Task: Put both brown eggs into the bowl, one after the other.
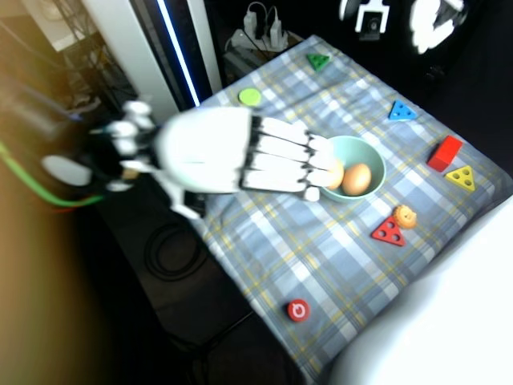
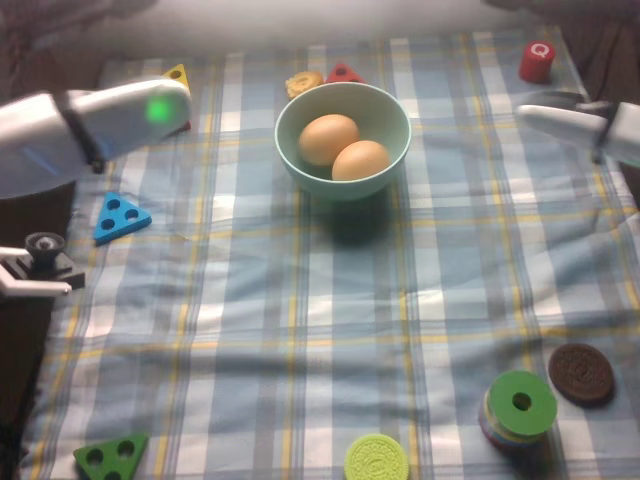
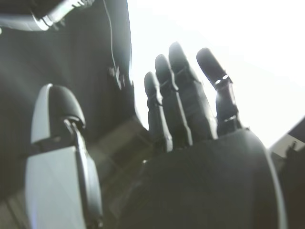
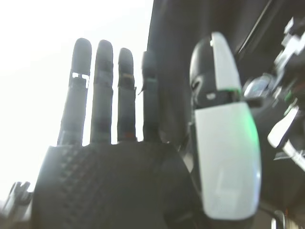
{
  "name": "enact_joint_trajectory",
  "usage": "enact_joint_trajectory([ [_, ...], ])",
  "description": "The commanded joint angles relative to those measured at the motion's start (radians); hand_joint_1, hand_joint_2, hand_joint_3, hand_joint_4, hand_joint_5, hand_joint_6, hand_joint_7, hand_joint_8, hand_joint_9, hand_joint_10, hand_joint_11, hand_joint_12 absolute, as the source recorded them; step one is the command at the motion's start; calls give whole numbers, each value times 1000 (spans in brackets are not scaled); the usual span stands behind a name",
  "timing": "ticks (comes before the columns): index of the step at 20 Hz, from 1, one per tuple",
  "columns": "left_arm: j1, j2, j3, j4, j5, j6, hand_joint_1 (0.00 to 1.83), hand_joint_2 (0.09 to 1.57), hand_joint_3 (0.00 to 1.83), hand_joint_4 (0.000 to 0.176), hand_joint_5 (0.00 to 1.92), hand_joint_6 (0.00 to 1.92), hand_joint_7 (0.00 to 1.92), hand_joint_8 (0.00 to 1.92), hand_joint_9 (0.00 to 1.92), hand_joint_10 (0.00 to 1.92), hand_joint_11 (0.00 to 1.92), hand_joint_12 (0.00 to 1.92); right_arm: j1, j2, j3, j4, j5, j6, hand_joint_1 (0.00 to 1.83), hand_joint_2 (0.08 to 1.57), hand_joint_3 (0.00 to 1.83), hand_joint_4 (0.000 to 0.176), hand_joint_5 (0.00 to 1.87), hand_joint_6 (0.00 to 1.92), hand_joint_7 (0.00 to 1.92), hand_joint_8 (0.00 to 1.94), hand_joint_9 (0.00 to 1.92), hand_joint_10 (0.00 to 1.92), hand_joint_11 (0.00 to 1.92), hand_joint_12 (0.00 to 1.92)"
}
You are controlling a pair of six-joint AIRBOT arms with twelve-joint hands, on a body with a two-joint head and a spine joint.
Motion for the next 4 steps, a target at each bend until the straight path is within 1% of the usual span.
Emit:
enact_joint_trajectory([
  [1,10,-12,19,-3,-184,-95,825,1043,12,12,144,0,364,0,322,1,0,637,-34,10,-18,44,245,3,1090,1269,13,0,492,5,605,7,703,19,507,594],
  [2,40,-29,46,-3,-226,-213,822,1076,10,17,80,1,291,1,265,2,0,522,-93,19,-42,83,323,3,778,1317,0,0,363,0,530,1,643,3,321,827],
  [3,61,-42,64,-6,-259,-293,783,1038,0,3,162,16,337,12,311,17,0,618,-127,22,-54,110,373,3,627,1306,0,0,323,0,512,1,638,2,271,924],
  [4,82,-54,80,-15,-295,-373,605,1071,0,0,194,6,404,5,420,23,0,907,-147,28,-70,136,378,3,597,1308,0,0,238,0,483,0,617,0,275,923],
])
